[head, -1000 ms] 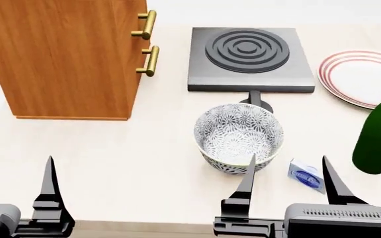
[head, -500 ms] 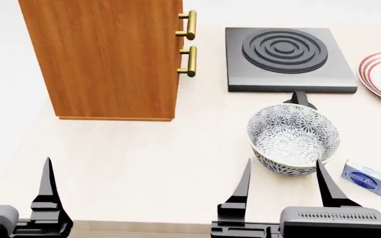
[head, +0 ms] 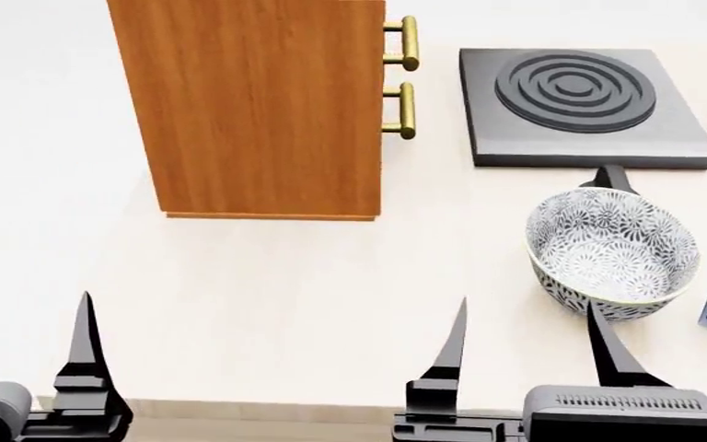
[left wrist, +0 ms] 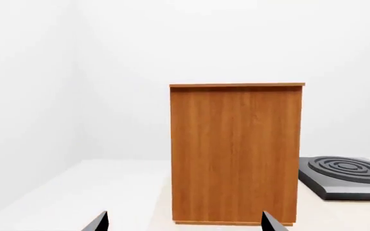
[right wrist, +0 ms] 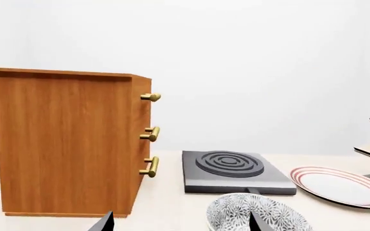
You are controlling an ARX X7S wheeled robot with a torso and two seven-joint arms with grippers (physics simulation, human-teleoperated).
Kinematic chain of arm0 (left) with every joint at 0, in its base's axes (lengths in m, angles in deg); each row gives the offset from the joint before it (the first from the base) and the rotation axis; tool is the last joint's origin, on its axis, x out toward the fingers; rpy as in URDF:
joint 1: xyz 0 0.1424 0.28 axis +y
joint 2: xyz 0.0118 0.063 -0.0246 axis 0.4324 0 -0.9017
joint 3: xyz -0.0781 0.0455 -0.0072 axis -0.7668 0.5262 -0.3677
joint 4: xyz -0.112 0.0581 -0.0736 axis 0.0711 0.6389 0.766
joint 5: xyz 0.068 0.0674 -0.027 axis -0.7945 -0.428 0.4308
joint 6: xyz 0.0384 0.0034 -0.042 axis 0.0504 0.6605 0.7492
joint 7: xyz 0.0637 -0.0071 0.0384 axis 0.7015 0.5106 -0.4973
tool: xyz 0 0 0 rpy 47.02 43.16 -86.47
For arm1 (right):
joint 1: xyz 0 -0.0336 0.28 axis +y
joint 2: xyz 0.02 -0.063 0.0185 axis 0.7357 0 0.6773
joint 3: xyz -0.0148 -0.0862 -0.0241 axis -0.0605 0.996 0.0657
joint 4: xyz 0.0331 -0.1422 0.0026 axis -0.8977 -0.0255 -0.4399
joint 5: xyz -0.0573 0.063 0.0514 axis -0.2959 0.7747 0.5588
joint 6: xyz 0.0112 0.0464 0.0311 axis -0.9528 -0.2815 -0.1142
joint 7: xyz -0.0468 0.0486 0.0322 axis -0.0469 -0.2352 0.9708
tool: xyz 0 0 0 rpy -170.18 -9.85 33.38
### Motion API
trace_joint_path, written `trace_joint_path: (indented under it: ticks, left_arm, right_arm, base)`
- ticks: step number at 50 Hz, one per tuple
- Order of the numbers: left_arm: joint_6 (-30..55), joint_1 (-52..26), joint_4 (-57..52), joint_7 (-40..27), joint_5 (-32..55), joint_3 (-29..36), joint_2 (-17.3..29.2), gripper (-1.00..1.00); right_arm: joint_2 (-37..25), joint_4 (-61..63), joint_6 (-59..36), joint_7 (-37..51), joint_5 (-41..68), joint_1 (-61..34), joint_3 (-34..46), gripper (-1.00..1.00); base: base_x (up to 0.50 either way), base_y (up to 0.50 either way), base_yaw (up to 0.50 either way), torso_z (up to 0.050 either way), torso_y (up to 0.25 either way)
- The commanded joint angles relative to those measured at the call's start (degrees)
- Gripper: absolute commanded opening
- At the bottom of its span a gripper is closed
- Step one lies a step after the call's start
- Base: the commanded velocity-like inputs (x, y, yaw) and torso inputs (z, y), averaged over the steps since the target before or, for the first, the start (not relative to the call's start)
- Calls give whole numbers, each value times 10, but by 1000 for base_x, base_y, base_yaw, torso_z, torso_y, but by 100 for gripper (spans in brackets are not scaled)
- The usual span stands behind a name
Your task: Put the bowl on the top of the cabinet.
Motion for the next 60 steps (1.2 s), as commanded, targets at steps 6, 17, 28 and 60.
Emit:
trace_joint_path:
  ticks: [6,17,28,60]
  left_arm:
    - [1,-2,-1,-6,4,5,4,100]
    - [-3,0,2,-9,7,8,7,100]
    - [-10,1,7,-13,10,8,10,100]
    - [-13,0,7,-23,18,15,18,100]
  right_arm:
    - [-4,-1,5,3,5,0,0,100]
    - [-8,0,10,8,-1,3,8,100]
    - [-9,-10,35,19,-14,6,11,100]
    - [-17,-13,36,25,-6,5,18,100]
  base:
    - [0,0,0,0,0]
    - [0,2,0,0,0]
    - [91,17,0,0,0]
    - [325,64,0,0,0]
